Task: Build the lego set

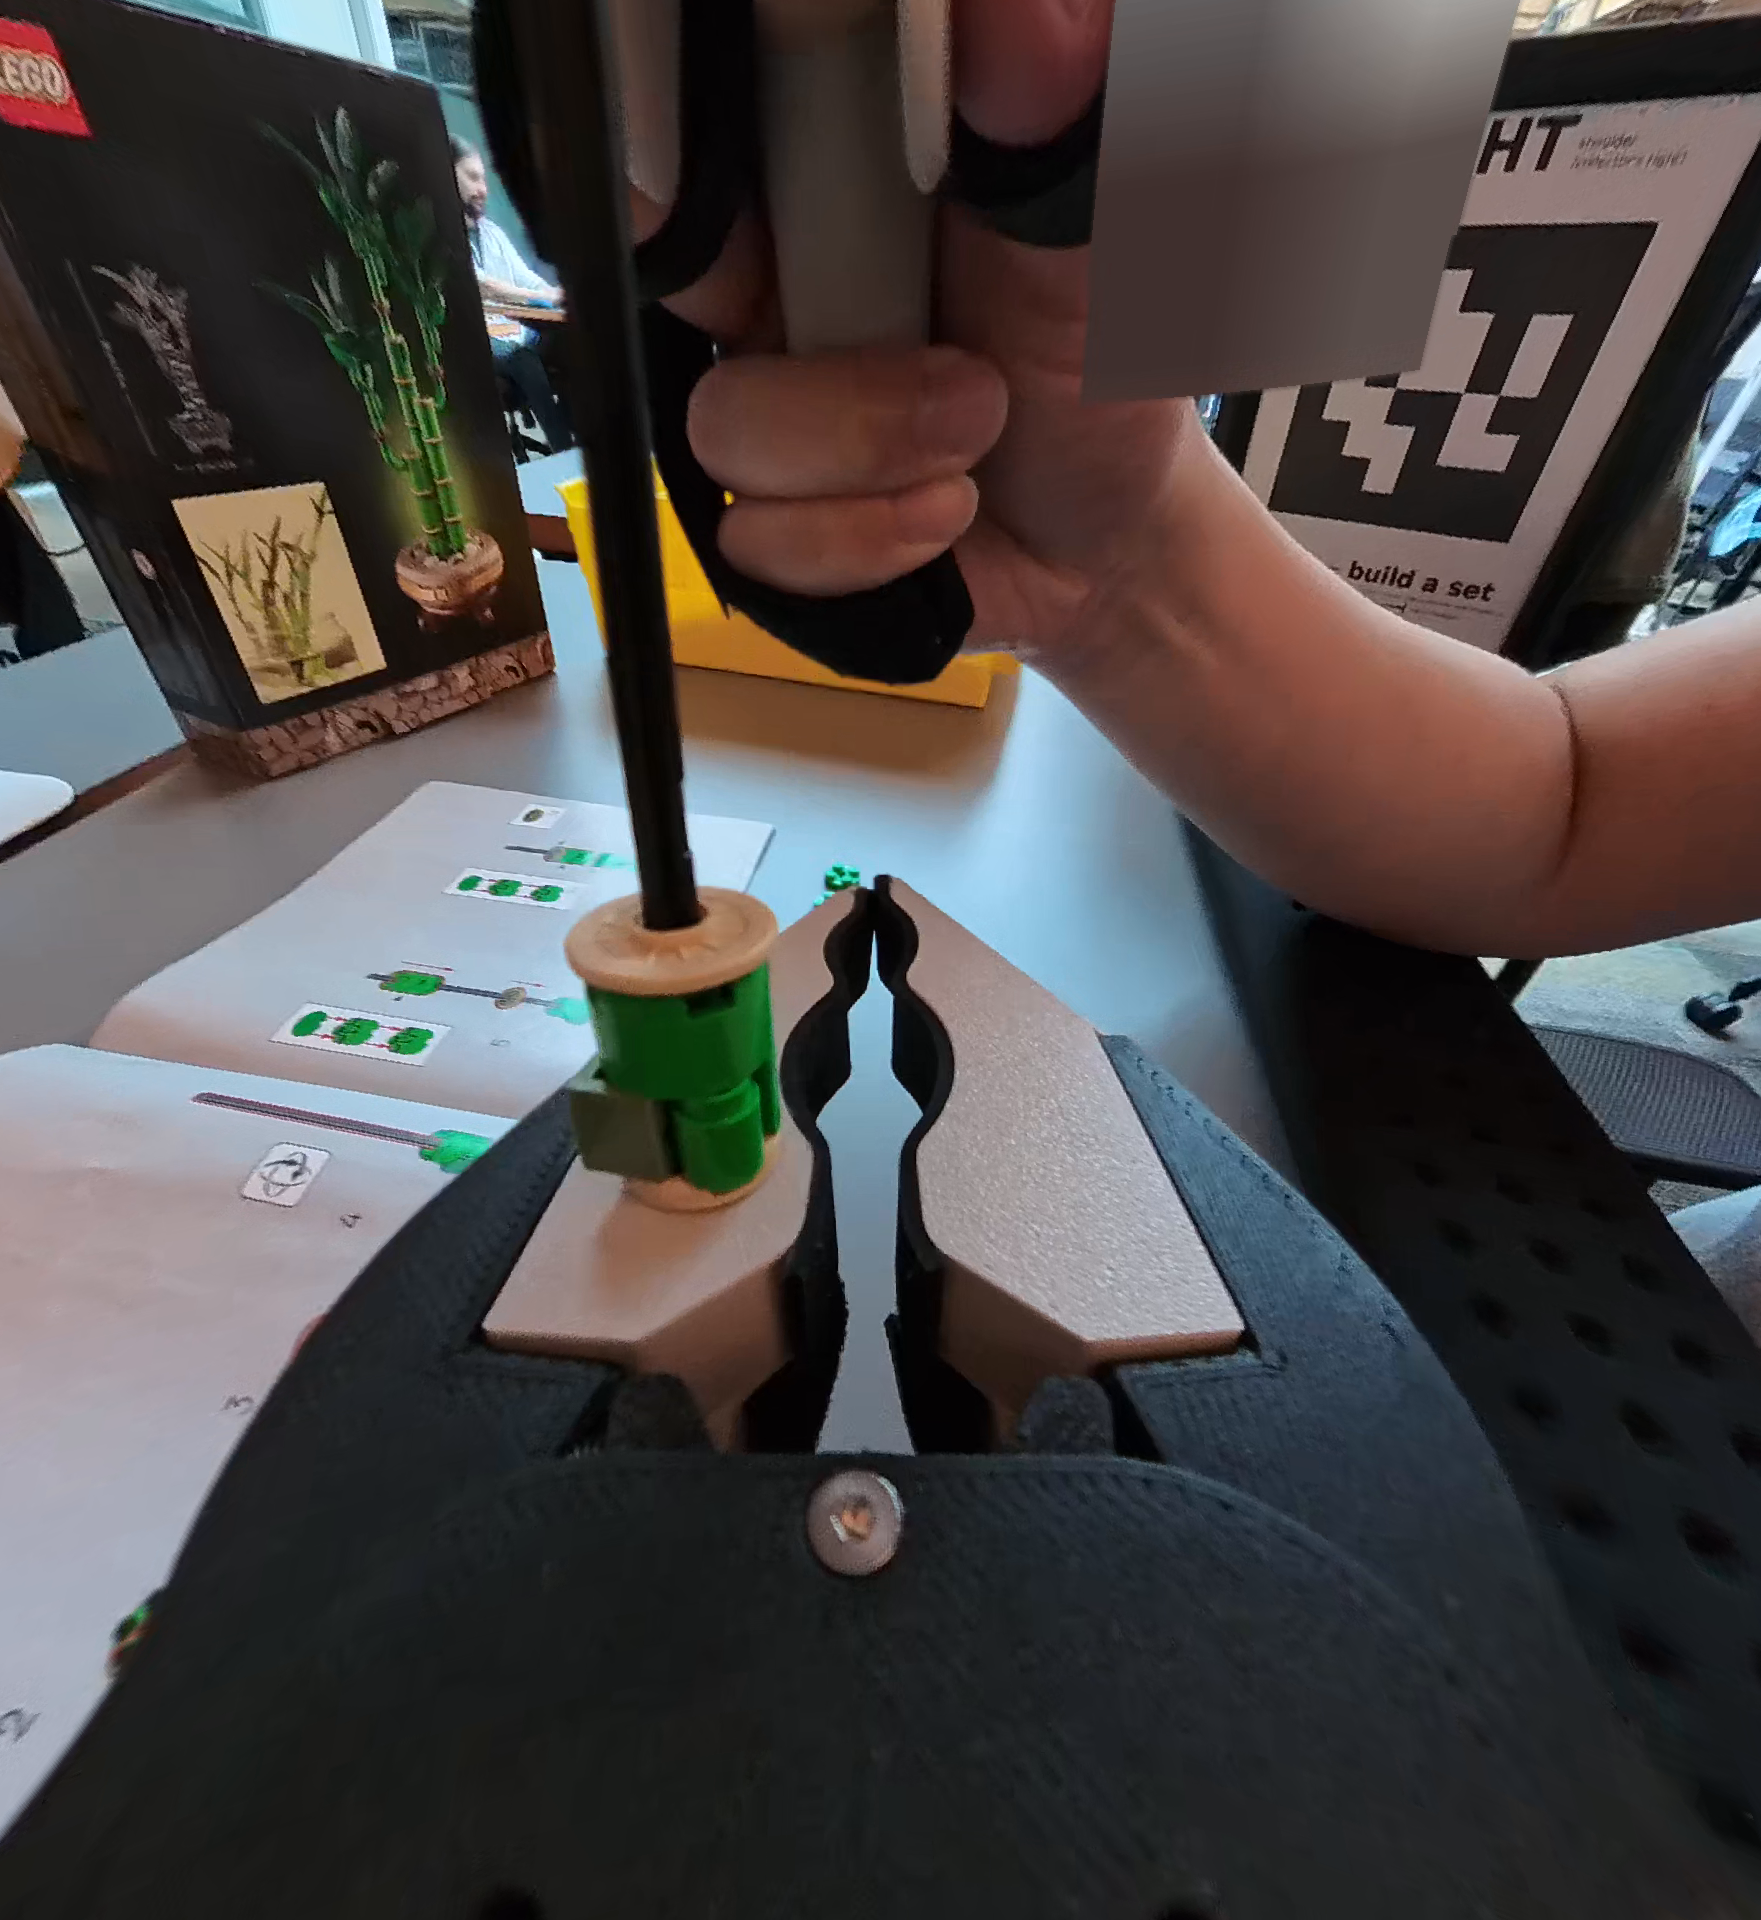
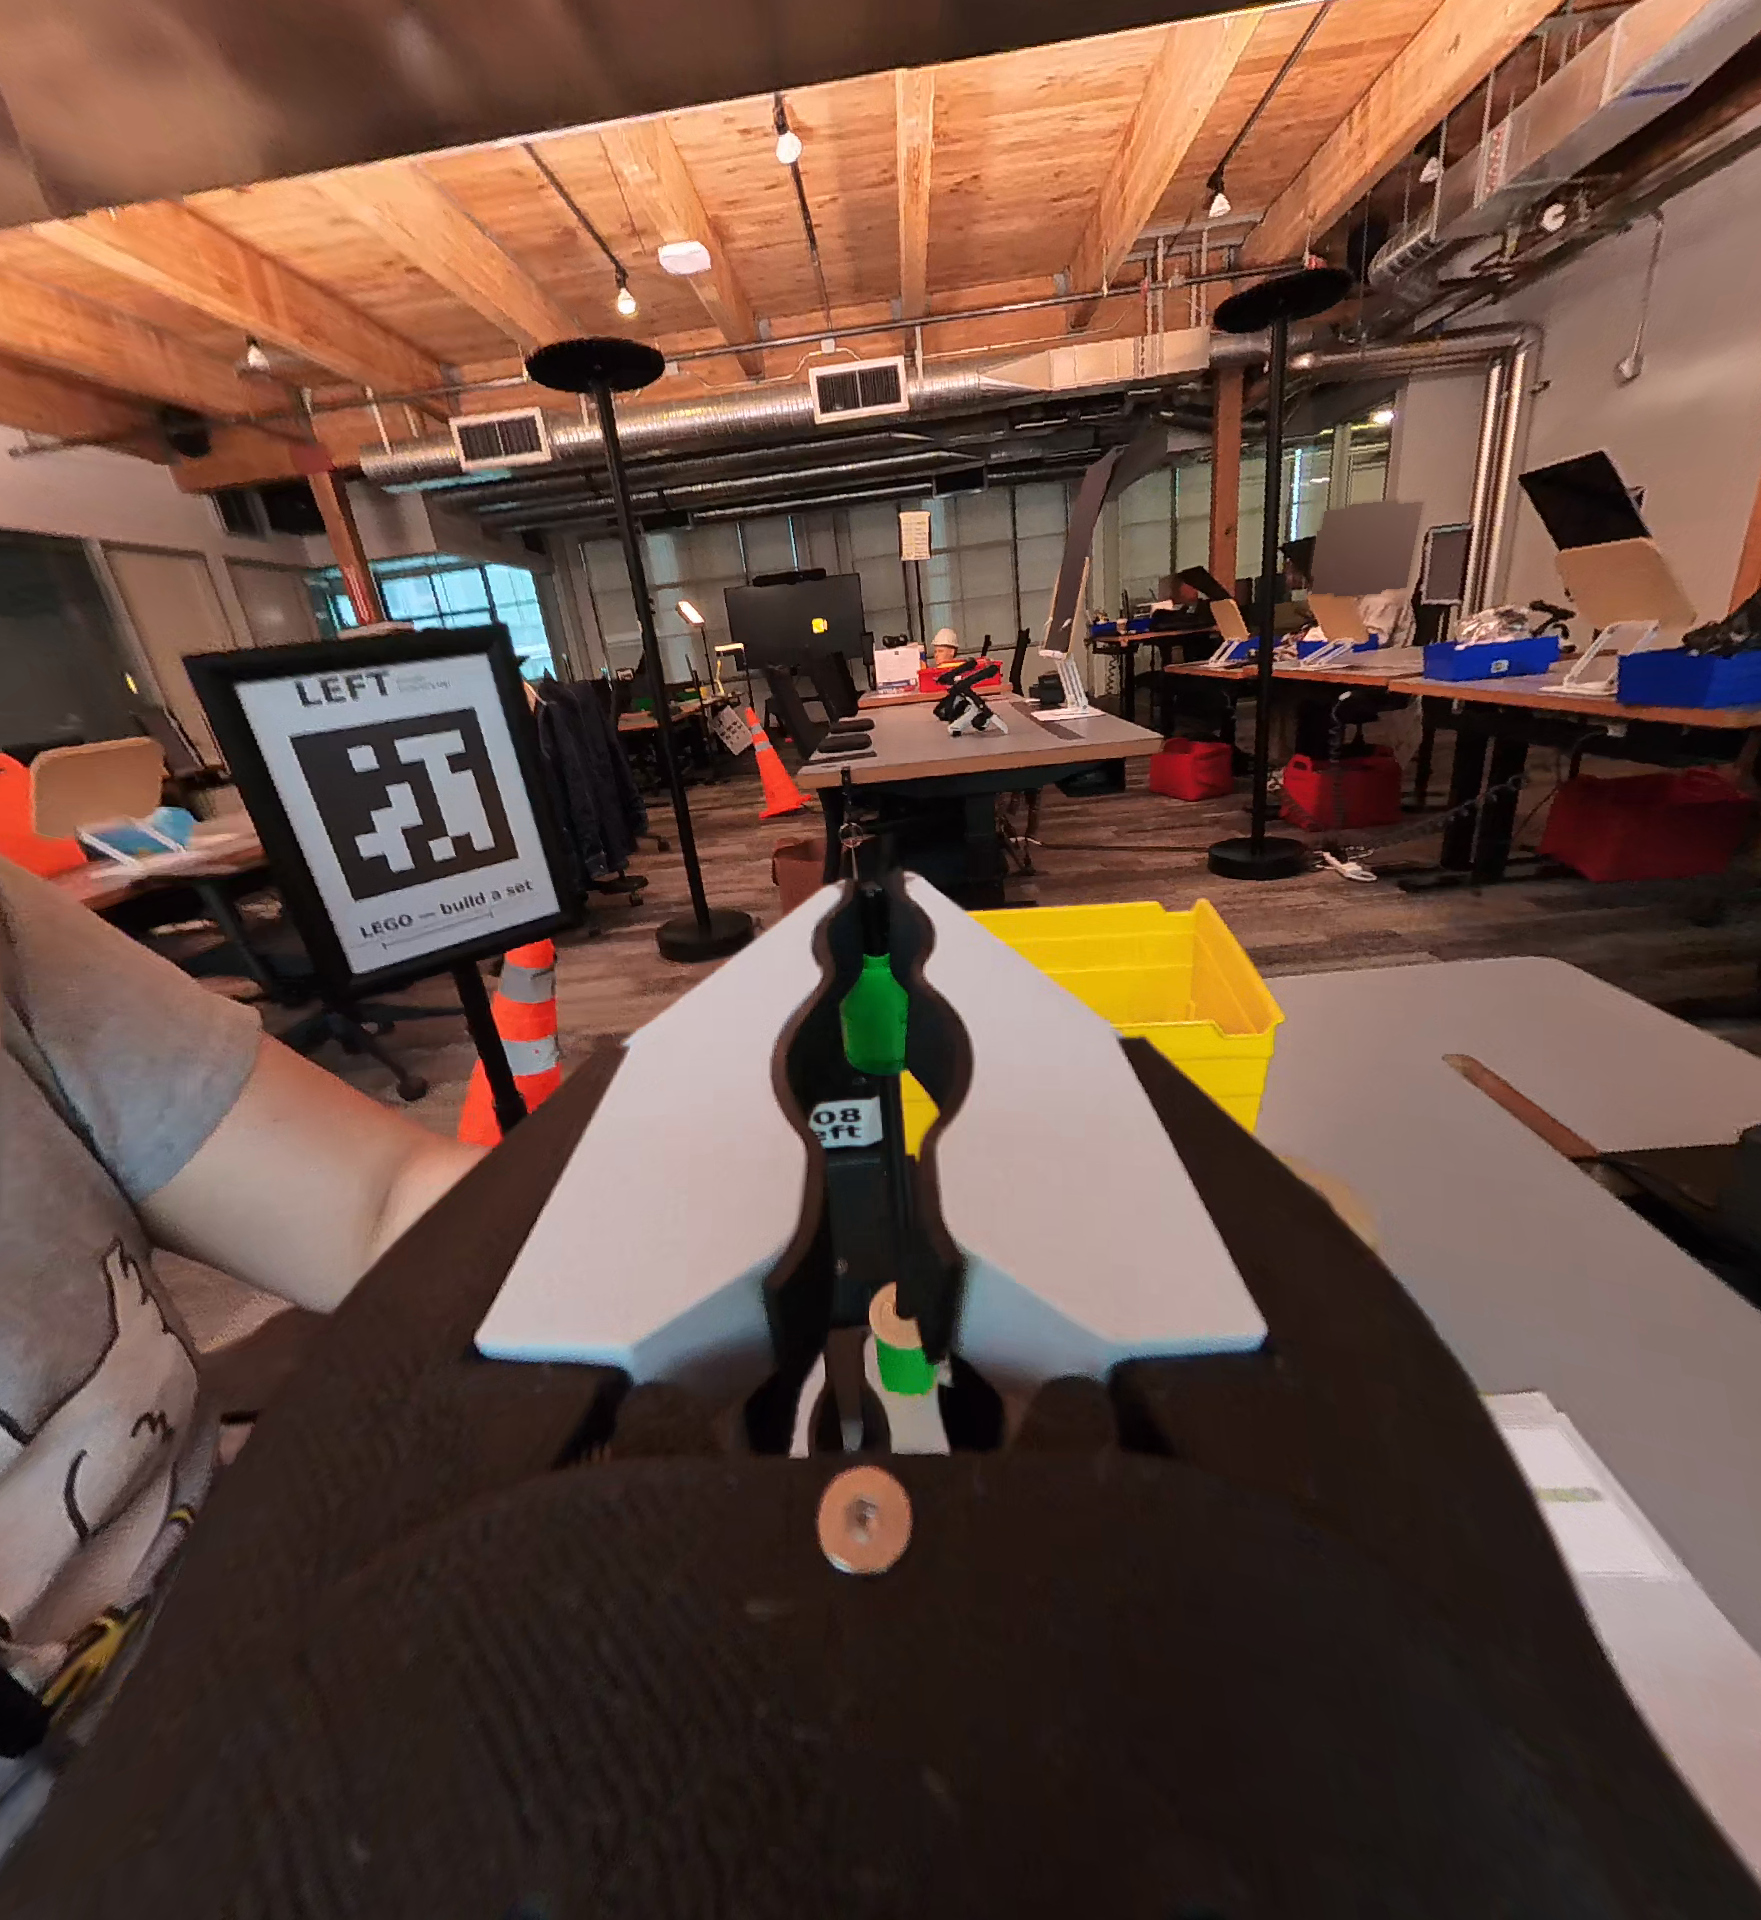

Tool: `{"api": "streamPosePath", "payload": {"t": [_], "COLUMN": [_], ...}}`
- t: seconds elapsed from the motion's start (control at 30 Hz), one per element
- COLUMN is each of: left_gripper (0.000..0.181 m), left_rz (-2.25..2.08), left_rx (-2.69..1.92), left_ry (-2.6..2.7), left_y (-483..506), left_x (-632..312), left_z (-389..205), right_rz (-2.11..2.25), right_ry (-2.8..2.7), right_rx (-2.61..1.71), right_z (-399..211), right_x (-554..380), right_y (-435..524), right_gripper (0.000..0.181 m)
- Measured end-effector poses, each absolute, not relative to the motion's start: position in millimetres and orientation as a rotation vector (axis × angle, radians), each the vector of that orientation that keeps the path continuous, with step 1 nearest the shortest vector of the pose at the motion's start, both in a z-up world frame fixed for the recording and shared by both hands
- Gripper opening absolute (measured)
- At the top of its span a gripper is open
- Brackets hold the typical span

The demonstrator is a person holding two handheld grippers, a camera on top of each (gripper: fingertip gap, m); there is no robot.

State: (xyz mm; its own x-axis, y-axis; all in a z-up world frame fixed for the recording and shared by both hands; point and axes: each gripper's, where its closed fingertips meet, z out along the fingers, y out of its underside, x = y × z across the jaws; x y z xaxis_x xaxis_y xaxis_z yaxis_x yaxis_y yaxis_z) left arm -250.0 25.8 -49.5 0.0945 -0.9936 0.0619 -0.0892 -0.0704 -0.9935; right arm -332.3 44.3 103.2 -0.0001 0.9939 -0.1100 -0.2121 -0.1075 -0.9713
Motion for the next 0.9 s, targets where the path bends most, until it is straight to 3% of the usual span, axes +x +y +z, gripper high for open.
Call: {"api": "streamPosePath", "payload": {"t": [0.9], "left_gripper": [0.0], "left_rz": [-1.125], "left_rx": [-1.291], "left_ry": [1.182], "left_y": [16], "left_x": [-244], "left_z": [-42], "right_rz": [1.419], "right_ry": [-1.02], "right_rx": [-1.128], "right_z": [109], "right_x": [-334], "right_y": [37], "right_gripper": [0.009]}}
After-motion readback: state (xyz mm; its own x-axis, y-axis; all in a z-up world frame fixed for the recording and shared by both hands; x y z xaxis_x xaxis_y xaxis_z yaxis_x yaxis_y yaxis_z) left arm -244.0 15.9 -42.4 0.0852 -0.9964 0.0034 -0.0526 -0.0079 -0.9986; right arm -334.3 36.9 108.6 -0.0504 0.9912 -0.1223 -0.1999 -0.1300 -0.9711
